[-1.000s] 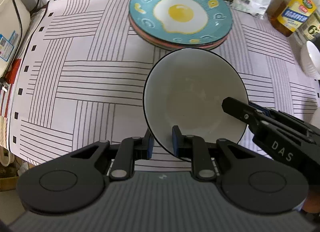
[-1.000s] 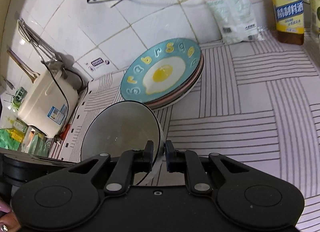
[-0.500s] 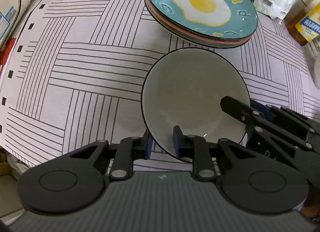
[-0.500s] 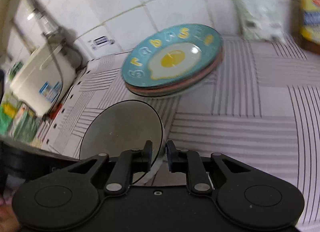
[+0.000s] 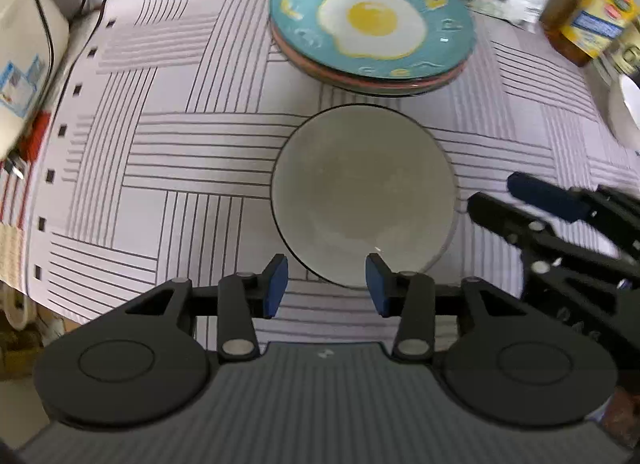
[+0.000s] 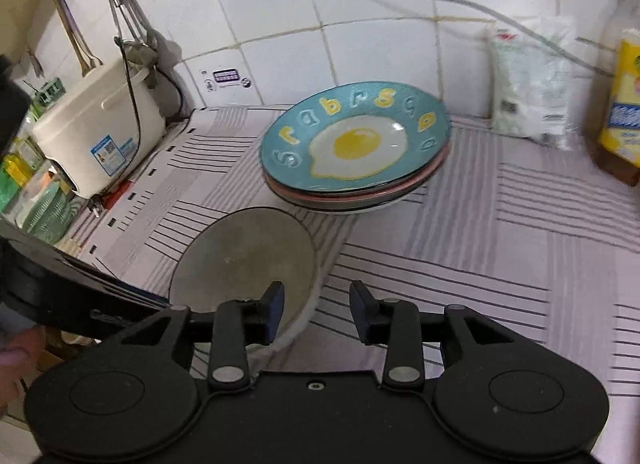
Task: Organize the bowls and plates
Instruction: 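Lower the white bowl onto the cloth beside the plates and open both grippers, then move both grippers to the white bowl beside the stove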
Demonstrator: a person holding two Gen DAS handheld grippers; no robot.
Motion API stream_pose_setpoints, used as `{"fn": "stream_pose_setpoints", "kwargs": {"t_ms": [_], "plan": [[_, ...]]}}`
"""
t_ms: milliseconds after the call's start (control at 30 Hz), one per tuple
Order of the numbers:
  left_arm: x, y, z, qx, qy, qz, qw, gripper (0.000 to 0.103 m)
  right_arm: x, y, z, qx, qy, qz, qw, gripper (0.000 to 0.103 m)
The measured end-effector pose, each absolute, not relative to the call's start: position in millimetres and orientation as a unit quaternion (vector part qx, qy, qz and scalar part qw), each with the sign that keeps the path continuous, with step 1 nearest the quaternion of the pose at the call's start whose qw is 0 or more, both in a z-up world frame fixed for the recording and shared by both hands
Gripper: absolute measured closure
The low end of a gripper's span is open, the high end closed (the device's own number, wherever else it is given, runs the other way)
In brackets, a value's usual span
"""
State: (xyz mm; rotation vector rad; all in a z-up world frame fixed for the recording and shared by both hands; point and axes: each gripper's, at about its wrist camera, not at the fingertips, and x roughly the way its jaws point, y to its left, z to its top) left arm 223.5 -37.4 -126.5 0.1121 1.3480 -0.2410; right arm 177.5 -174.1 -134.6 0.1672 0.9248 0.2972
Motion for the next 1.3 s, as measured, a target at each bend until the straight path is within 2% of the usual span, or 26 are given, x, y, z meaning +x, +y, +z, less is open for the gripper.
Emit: {"fn": "stream_pose_setpoints", "kwargs": {"t_ms": [100,300,567,767,1300], "plan": [[213.9,-46.1,-104.4,0.075,0.61,-0.141,0.776,0.049,165.6,-188.7,-115.6,0.083,0.439,0.146,0.883,0.054],[193.2,-65.7,-66.1,0.124,0.582,-0.18,0.783,0.04,136.7,-214.4,-75.6,0.057,0.432,0.121,0.892,0.049],[168.4,-93.8,-34.1,0.159,0.554,-0.234,0.783,0.04,96.1,-243.3,-33.7,0.042,0.412,0.093,0.906,0.039],[153.2,-122.0,-22.9,0.177,0.54,-0.262,0.78,0.037,64.8,-264.0,-16.3,0.031,0.394,0.056,0.917,0.037],[128.8,-211.5,-31.4,0.201,0.533,-0.328,0.753,0.037,-1.9,-339.8,-33.1,0.082,0.372,-0.074,0.922,0.037]]}}
